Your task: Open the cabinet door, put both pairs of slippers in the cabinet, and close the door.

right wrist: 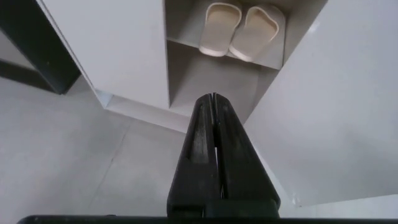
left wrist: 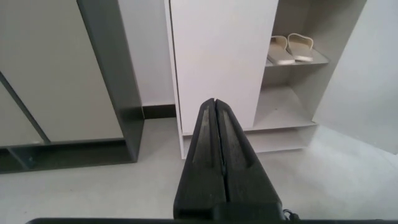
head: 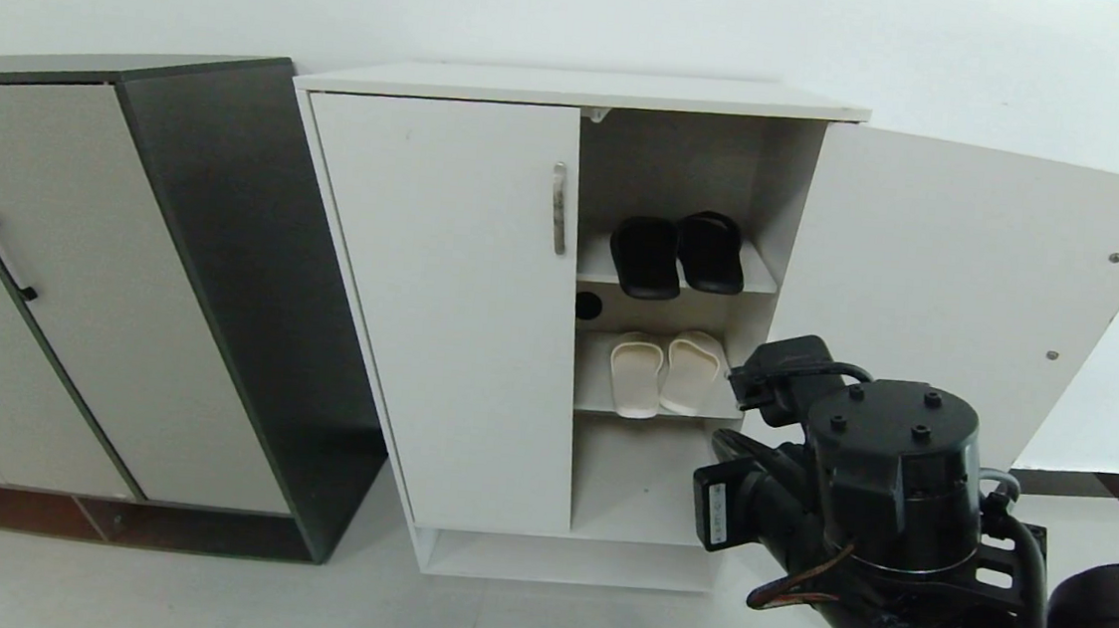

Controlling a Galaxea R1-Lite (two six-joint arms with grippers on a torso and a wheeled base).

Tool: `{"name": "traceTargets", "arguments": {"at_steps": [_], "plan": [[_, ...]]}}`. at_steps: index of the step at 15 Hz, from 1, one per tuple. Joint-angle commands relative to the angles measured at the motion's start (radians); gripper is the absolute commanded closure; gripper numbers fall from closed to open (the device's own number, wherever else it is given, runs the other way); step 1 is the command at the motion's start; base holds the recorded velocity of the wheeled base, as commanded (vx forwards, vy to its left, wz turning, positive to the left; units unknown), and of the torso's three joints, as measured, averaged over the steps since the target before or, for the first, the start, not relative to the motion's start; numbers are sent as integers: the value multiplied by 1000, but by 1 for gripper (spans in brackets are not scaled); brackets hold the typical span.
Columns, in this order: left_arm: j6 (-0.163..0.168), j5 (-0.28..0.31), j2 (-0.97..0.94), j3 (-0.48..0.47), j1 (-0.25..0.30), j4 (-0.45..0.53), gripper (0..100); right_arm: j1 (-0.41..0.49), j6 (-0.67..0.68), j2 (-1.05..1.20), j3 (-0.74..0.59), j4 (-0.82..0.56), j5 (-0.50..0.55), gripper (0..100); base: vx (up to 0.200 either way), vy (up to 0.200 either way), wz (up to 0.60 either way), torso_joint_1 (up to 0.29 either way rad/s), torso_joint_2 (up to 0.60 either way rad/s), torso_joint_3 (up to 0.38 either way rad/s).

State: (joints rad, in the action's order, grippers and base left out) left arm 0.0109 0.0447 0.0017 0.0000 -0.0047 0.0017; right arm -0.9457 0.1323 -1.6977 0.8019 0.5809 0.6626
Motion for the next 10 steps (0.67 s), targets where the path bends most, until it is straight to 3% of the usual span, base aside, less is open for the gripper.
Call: {"name": "traceTargets", "arguments": {"at_steps": [1,5,10], "plan": [[0,0,0,0,0,0,100,-1,1,-2,0,-1,-4,100,0,0,0,0,0,0],[0,0,0,0,0,0,100,-1,0,-2,-1,-1,-4,100,0,0,0,-1,-14,-7],[0,0,0,0,0,0,100,-1,-2,1,-1,-3,-4,100,0,0,0,33,-298,-324]]}}
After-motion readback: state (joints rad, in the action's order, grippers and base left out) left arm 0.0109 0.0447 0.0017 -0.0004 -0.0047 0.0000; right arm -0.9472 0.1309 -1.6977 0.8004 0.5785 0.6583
